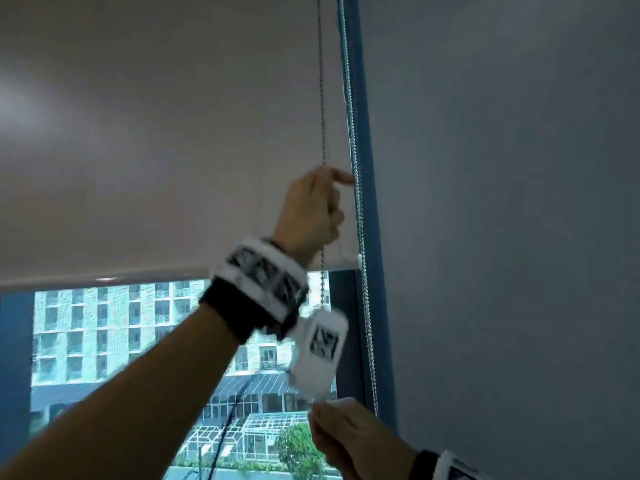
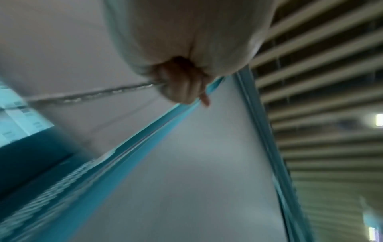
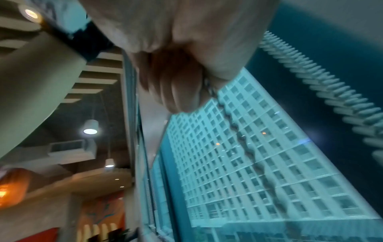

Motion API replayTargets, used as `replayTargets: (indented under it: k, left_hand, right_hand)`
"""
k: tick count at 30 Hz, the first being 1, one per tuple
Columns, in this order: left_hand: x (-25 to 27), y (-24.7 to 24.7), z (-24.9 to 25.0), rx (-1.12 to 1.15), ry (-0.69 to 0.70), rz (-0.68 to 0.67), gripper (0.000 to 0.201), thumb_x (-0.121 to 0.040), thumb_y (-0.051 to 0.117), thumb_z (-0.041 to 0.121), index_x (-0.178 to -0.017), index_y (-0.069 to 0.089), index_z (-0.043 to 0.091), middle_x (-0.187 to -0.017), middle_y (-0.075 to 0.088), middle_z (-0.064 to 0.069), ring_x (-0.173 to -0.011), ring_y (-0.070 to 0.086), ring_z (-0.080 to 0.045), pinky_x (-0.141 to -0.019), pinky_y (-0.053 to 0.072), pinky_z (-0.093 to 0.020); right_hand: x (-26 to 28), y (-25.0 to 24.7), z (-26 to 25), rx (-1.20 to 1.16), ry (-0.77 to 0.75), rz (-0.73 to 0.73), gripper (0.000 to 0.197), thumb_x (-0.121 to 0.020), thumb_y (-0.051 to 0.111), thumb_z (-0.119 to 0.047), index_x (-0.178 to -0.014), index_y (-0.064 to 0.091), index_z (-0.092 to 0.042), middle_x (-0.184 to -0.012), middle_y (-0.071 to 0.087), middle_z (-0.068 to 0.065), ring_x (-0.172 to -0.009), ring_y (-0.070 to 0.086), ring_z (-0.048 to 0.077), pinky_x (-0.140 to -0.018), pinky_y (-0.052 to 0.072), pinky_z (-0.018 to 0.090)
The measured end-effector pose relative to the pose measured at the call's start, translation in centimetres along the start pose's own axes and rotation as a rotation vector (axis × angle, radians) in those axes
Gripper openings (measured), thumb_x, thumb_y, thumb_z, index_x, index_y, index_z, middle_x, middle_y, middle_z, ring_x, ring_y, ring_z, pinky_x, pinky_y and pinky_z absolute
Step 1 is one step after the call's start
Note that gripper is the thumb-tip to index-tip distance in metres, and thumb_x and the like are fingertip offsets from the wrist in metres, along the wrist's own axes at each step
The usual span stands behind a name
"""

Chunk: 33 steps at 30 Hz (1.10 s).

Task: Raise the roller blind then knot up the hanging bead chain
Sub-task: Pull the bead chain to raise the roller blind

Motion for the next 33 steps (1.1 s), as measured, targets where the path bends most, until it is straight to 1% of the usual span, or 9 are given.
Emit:
replayTargets:
  k: [4,6,9,12,15,20,26,30,33]
  left_hand:
    - [4.7,0.8,-4.2,0.092,-0.01,0.012,0.031,-0.102,0.03,0.024,-0.078,0.048,0.016,-0.047,0.024,0.012,-0.035,0.015,-0.003,-0.037,0.015,-0.012]
    - [6.5,0.6,-6.1,0.104,-0.053,0.015,0.029,-0.102,0.032,0.026,-0.08,0.048,0.015,-0.046,0.023,0.012,-0.036,0.015,-0.004,-0.038,0.014,-0.013]
    - [9.9,1.9,-9.0,0.154,-0.162,-0.033,0.029,-0.101,0.034,0.026,-0.084,0.047,0.006,-0.045,0.025,0.012,-0.034,0.018,-0.002,-0.033,0.016,-0.013]
    - [13.4,2.8,-12.2,0.214,-0.246,-0.123,0.034,-0.094,0.041,0.034,-0.086,0.044,0.001,-0.051,0.03,0.007,-0.035,0.023,-0.004,-0.033,0.02,-0.015]
    - [15.1,1.9,-14.5,0.208,-0.352,-0.276,0.033,-0.092,0.052,0.036,-0.08,0.051,0.005,-0.056,0.039,0.001,-0.041,0.034,-0.007,-0.039,0.029,-0.018]
    - [9.3,-2.7,-10.3,0.237,-0.269,-0.269,0.036,-0.086,0.041,0.031,-0.097,0.064,0.006,-0.084,0.071,-0.009,-0.077,0.066,-0.021,-0.074,0.054,-0.033]
    - [1.6,-2.3,-1.4,0.263,-0.137,-0.117,0.048,-0.1,0.025,0.042,-0.107,0.057,0.007,-0.082,0.06,-0.006,-0.069,0.06,-0.018,-0.061,0.051,-0.027]
    - [1.4,-0.9,-1.1,0.181,-0.138,-0.048,0.041,-0.102,0.026,0.039,-0.081,0.052,0.015,-0.048,0.03,0.009,-0.036,0.024,-0.004,-0.038,0.016,-0.015]
    - [3.8,-0.1,-3.0,0.148,-0.1,-0.058,0.04,-0.103,0.028,0.031,-0.067,0.04,0.019,-0.043,0.029,0.012,-0.033,0.019,-0.002,-0.034,0.013,-0.012]
  right_hand:
    - [-1.3,-4.0,-2.9,0.086,0.06,-0.047,0.013,-0.065,0.058,-0.012,-0.073,0.069,-0.012,-0.062,0.065,-0.004,-0.057,0.054,0.008,-0.058,0.042,0.02]
    - [-3.3,-7.0,-7.8,-0.071,-0.095,0.057,0.031,-0.076,0.06,-0.019,-0.098,0.062,0.002,-0.086,0.063,0.014,-0.076,0.057,0.02,-0.072,0.046,0.03]
    - [-5.5,-9.5,-17.6,-0.286,-0.314,0.168,0.03,-0.094,0.046,-0.023,-0.106,0.059,0.0,-0.087,0.064,0.015,-0.079,0.063,0.025,-0.078,0.051,0.034]
    - [-7.7,-9.1,-23.1,-0.228,-0.314,0.301,0.034,-0.102,0.034,-0.035,-0.099,0.052,-0.007,-0.063,0.052,0.002,-0.053,0.052,0.015,-0.052,0.043,0.027]
    - [-8.5,-8.0,-22.2,0.006,-0.359,0.421,0.043,-0.105,0.027,-0.037,-0.066,0.035,-0.02,-0.044,0.026,-0.011,-0.035,0.019,0.007,-0.035,0.019,0.016]
    - [-6.4,-5.5,-18.1,0.059,-0.372,0.341,0.048,-0.105,0.028,-0.033,-0.06,0.033,-0.018,-0.039,0.028,-0.011,-0.03,0.018,0.002,-0.032,0.017,0.013]
    - [-3.4,-1.4,-8.1,0.097,-0.156,0.18,0.045,-0.104,0.033,-0.034,-0.064,0.039,-0.015,-0.052,0.027,-0.003,-0.037,0.021,0.004,-0.037,0.02,0.019]
    - [-1.4,-0.4,-3.2,0.099,-0.072,0.001,0.046,-0.101,0.039,-0.034,-0.058,0.042,-0.017,-0.043,0.035,-0.015,-0.036,0.026,-0.001,-0.038,0.024,0.014]
    - [-2.1,-2.8,-3.7,0.073,0.014,-0.076,0.023,-0.083,0.051,-0.023,-0.067,0.067,-0.023,-0.056,0.056,-0.012,-0.049,0.05,0.002,-0.05,0.042,0.017]
Point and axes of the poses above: each hand's wrist, its own x-axis away from the middle knuckle, its own y-axis out of the palm, z = x × y, the point moved 5 cm from there along -x, towards the middle knuckle
